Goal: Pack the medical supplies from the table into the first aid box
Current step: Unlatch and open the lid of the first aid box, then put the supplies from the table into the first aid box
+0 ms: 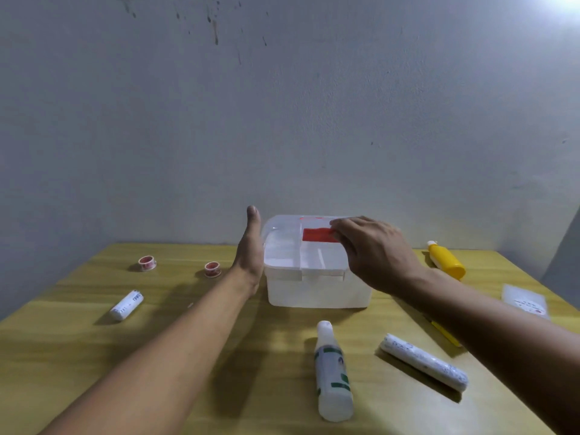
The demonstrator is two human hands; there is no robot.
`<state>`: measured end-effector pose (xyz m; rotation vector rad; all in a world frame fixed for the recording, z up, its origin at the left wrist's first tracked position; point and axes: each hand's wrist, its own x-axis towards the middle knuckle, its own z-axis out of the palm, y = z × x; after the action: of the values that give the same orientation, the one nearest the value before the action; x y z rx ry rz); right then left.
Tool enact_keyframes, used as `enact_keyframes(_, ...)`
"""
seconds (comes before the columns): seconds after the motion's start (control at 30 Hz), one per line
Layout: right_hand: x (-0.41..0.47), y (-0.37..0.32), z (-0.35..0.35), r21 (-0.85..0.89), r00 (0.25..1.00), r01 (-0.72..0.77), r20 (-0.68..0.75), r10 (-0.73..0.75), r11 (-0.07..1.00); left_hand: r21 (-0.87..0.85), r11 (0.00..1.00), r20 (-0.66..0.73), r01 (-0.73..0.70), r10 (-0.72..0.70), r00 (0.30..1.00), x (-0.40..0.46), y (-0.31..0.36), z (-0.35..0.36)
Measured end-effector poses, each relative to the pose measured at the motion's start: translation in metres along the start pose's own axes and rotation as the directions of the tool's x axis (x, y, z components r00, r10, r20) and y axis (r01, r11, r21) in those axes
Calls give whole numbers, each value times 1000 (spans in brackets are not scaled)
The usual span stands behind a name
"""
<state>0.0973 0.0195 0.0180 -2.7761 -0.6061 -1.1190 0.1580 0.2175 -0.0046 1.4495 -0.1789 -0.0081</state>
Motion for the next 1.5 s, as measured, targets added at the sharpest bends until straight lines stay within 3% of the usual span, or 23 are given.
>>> enact_keyframes(0.17,30,2,-21,65,995,-96,-8,96,993,-73,997,-63,-23,19,998,-11,1,8)
enact_keyframes(0.23,46,11,-24,127,989,-146,-14,148,981,90,996,-163,-24,38,986,-9,2,10)
enact_keyframes(0.3,63,21,-24,197,977,-210,2,214,958,320,947,-163,-15,70,984,-3,-3,10)
enact_keyframes(0.4,85,32,-22,238,957,-284,6,291,929,634,771,31,-64,58,998,5,-15,9)
enact_keyframes(0.5,98,41,-16,231,944,-310,-39,327,922,878,468,103,-97,13,995,6,-25,9)
enact_keyframes(0.57,102,45,-8,197,946,-313,-27,325,929,952,294,92,-89,5,996,7,-26,9)
enact_keyframes(0.67,104,52,5,124,959,-281,2,283,952,977,172,119,-126,50,992,10,-16,10)
enact_keyframes(0.73,105,57,14,87,971,-240,13,239,967,957,221,161,-187,130,978,15,-9,14)
enact_keyframes(0.8,106,64,20,50,971,-236,43,234,971,915,334,178,-226,168,970,23,-7,18)
enact_keyframes(0.9,105,72,23,53,956,-280,100,274,958,858,476,148,-191,126,981,29,-15,21)
enact_keyframes(0.97,101,76,21,82,944,-311,141,298,947,855,485,138,-184,129,982,29,-25,20)
enact_keyframes(1.1,81,83,15,102,933,-338,170,318,936,809,529,102,-258,306,947,31,-34,17)
enact_keyframes(1.3,27,88,-6,88,872,-443,270,407,892,913,367,-68,-178,567,821,7,-30,26)
enact_keyframes(1.4,-4,91,-22,-60,808,-439,410,423,896,895,429,-146,-123,541,829,-8,-32,35)
enact_keyframes(1.5,-32,92,-39,-253,626,-469,581,521,846,820,562,-202,-114,470,859,-21,-42,40)
